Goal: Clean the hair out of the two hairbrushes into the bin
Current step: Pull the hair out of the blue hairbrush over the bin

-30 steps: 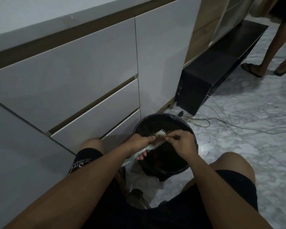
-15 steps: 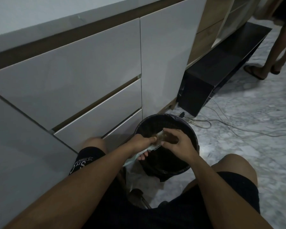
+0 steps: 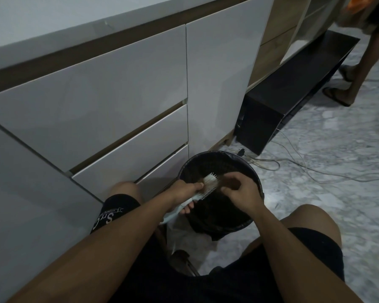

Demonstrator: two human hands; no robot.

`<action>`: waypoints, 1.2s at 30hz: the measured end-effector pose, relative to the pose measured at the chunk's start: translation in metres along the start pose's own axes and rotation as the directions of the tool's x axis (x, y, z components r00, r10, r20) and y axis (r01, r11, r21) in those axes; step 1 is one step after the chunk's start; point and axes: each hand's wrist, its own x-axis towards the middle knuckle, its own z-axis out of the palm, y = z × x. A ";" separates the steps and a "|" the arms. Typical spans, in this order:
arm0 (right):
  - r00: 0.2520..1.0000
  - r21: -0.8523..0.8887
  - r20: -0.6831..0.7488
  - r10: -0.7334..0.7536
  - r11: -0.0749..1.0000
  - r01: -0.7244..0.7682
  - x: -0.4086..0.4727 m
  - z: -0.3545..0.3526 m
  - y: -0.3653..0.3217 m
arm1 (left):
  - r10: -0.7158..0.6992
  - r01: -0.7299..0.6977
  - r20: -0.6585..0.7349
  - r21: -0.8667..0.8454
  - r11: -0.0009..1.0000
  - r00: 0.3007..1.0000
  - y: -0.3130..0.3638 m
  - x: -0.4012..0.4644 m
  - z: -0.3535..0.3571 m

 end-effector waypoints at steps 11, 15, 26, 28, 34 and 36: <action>0.972 -0.177 -0.023 -0.233 0.958 0.225 -0.002 0.017 -0.004 | -0.018 0.020 0.054 -0.039 0.999 0.998 0.011 -0.003 0.003; 0.970 -0.183 -0.181 -0.159 0.975 0.126 -0.002 0.010 -0.005 | -0.006 0.007 0.053 -0.018 1.000 0.999 0.008 -0.001 0.004; 0.997 0.016 -0.028 -0.077 0.997 0.077 -0.003 0.004 -0.002 | 0.006 -0.007 0.050 0.020 1.000 0.999 0.000 0.001 -0.002; 0.988 0.002 0.077 -0.131 0.991 0.131 -0.005 0.010 -0.005 | 0.015 -0.017 0.043 0.065 0.998 0.999 0.001 0.001 0.000; 0.960 -0.175 0.182 -0.212 0.954 0.243 -0.005 0.018 -0.008 | 0.040 -0.058 0.103 0.185 0.981 0.994 0.004 -0.001 0.004; 0.960 -0.200 0.188 -0.206 0.949 0.243 -0.006 0.017 -0.009 | 0.069 -0.097 0.118 0.246 0.964 0.991 0.005 -0.001 0.004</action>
